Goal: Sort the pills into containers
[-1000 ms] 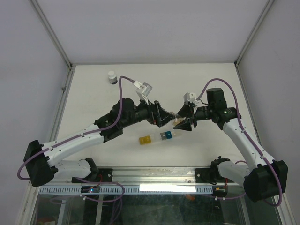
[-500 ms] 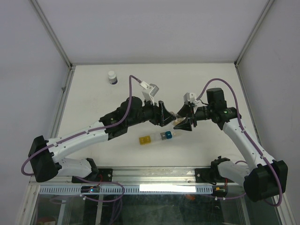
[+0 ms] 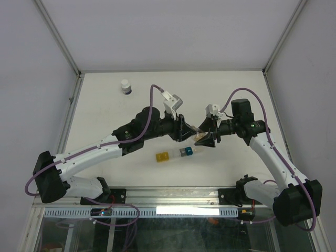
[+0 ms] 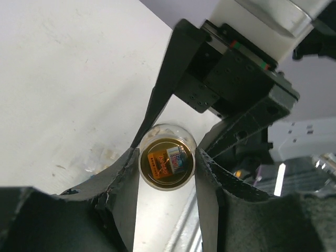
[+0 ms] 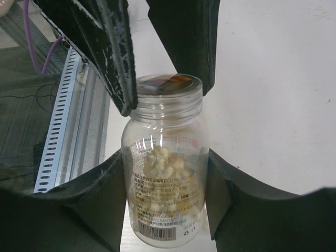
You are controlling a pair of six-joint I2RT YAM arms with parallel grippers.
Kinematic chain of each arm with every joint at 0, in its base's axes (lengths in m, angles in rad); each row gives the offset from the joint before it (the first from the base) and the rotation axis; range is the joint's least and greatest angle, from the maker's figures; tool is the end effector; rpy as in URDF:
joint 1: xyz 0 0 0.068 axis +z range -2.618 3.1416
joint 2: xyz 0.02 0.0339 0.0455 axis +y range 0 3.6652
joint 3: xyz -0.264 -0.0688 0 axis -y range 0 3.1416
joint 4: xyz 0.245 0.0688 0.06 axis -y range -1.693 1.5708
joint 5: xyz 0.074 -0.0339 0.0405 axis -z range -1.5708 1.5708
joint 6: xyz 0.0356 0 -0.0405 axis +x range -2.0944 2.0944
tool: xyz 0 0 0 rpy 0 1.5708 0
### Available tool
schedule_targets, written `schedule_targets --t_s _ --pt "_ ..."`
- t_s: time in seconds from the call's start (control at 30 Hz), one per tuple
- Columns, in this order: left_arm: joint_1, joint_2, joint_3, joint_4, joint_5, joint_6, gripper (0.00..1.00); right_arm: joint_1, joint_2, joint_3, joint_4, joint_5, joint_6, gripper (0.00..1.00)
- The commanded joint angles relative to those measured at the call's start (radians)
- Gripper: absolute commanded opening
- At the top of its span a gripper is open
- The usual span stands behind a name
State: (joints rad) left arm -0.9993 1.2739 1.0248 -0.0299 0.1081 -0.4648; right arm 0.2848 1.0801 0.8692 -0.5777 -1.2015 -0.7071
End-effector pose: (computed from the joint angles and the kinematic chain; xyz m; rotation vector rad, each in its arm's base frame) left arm 0.1591 -0.2545 0.3336 0.6069 1.9077 -1.0883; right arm 0.1912 0.0906 0.2921 -1.3866 1.4262 1.1171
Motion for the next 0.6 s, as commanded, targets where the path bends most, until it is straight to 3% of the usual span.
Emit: schedule_targets --t_s 0.0,0.13,0.2,0.37,0.43,0.57 --pt "-0.009 0.015 0.002 0.065 0.292 0.307 0.27 -0.005 -0.022 0.019 0.046 -0.024 -0.002 0.00" --pt "-0.002 0.001 -0.046 0.055 0.567 0.744 0.33 -0.005 -0.023 0.019 0.046 -0.026 0.000 0.00" --pt "0.015 -0.014 -0.057 0.057 0.604 0.890 0.41 -0.005 -0.025 0.018 0.047 -0.024 0.000 0.00" --pt "0.095 -0.007 -0.015 0.120 0.621 0.875 0.74 -0.005 -0.028 0.016 0.052 -0.022 0.004 0.00" --pt "0.096 -0.031 -0.052 0.236 0.562 0.818 0.97 -0.006 -0.028 0.015 0.052 -0.021 0.004 0.00" --pt "0.099 -0.116 -0.180 0.457 0.446 0.650 0.99 -0.007 -0.028 0.014 0.052 -0.020 0.003 0.00"
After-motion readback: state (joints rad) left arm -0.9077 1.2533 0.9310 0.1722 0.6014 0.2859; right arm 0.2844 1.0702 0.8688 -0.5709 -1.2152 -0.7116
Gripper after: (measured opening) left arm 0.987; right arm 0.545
